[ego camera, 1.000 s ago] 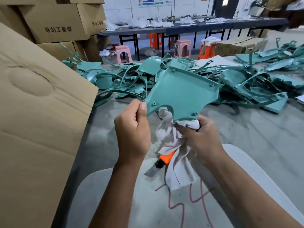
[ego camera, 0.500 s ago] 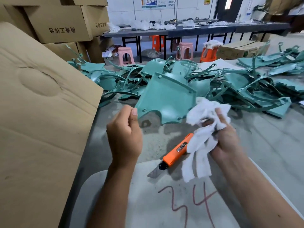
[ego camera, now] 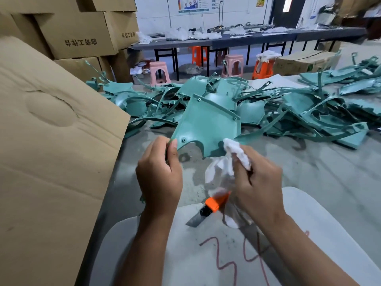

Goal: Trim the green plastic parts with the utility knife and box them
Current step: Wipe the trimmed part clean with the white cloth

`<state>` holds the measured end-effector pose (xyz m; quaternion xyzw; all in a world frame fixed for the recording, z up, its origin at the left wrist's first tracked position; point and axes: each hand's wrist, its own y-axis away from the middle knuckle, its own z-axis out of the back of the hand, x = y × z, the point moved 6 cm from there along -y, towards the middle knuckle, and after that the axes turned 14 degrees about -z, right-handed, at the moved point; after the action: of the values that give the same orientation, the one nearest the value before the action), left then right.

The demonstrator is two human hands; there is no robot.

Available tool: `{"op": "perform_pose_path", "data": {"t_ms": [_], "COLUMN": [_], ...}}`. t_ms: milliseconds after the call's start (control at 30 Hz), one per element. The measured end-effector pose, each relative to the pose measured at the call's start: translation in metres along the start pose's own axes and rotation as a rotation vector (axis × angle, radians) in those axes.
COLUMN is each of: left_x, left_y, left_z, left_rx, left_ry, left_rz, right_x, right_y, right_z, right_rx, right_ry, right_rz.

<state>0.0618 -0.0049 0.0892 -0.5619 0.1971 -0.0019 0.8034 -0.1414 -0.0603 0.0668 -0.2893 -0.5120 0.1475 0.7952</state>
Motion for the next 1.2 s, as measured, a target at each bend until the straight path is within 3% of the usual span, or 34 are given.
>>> {"op": "perform_pose_path", "data": {"t_ms": [100, 200, 333, 467, 600, 767, 933, 1200], "left_x": [-0.011, -0.027, -0.055, -0.066, -0.066, -0.072, -0.063, -0.055], "left_y": [0.0, 0.005, 0.014, 0.014, 0.02, 0.022, 0.02, 0.023], "left_z": [-0.003, -0.012, -0.024, -0.027, -0.034, -0.038, -0.035, -0.036], "left_rx": [0.021, 0.088, 0.16, 0.167, 0.246, 0.268, 0.264, 0.284], "left_ry": [-0.009, 0.023, -0.071, -0.128, -0.133, -0.072, -0.085, -0.045], "left_rz": [-0.064, -0.114, -0.228, -0.322, -0.394, -0.454, -0.405, -0.327], "right_x": [0.005, 0.01, -0.002, -0.026, -0.042, -0.066, -0.097, -0.087], "right_y": [-0.003, -0.002, 0.005, -0.005, -0.021, -0.035, -0.04, -0.04], "right_z": [0.009, 0.002, -0.021, -0.013, 0.003, 0.026, 0.064, 0.056], "right_rx": [-0.07, 0.024, 0.177, 0.172, 0.06, -0.148, -0.455, -0.346], "right_ry": [-0.097, -0.188, -0.349, -0.675, -0.837, -0.718, -0.394, -0.238], "right_rz": [0.046, 0.021, -0.332, -0.662, -0.805, -0.8, -0.707, -0.624]}}
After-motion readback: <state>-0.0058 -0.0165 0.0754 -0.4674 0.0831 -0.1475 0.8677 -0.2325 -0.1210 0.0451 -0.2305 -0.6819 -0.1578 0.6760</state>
